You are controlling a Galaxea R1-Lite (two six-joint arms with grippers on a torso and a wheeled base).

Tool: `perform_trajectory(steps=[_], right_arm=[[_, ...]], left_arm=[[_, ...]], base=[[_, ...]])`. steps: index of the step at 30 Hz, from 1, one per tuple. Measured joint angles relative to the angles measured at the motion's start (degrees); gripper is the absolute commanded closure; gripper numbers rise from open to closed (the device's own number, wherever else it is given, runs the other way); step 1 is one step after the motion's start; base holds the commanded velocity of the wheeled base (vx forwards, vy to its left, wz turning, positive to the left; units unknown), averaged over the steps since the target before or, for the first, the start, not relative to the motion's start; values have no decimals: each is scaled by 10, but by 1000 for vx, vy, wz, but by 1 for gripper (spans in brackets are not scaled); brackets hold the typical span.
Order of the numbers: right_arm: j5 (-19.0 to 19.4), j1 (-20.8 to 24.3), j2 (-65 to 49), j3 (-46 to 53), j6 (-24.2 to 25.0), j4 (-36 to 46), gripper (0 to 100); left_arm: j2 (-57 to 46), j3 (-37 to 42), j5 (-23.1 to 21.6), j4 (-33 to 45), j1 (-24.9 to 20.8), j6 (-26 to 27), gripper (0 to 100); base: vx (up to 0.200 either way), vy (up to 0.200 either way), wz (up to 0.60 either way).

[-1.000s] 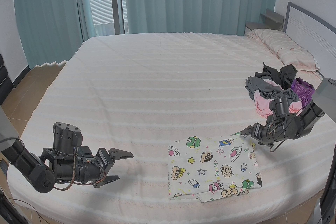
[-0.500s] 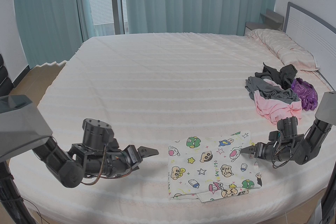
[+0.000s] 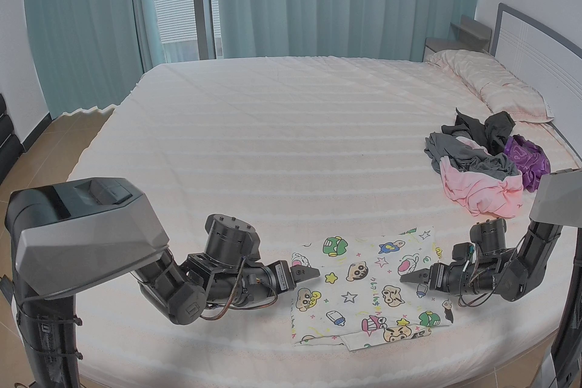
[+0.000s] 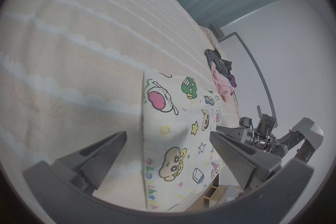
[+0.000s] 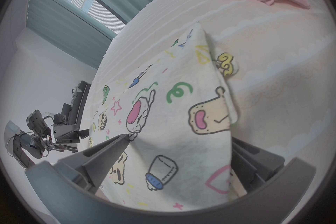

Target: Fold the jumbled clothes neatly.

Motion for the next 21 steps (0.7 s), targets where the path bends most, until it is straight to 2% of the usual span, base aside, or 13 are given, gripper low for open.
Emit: perform_trajectory(steps=[9,10,14,21], right_arm=[[12,13,5,1,22,-31,0],[12,14,7,2,29,-38,100],[12,24,13,3,46,-57,100],[18,29,17,4,65,-60,100]], left_arm=[[32,-45,0,20,-23,8,0],[34,-51,0,32,-25,14,100],[38,-66,0,61,-25,22,100],[38,-69,0,62,-27,16,100]], base=[[0,0,0],[0,0,0],[0,0,0],[0,0,0]])
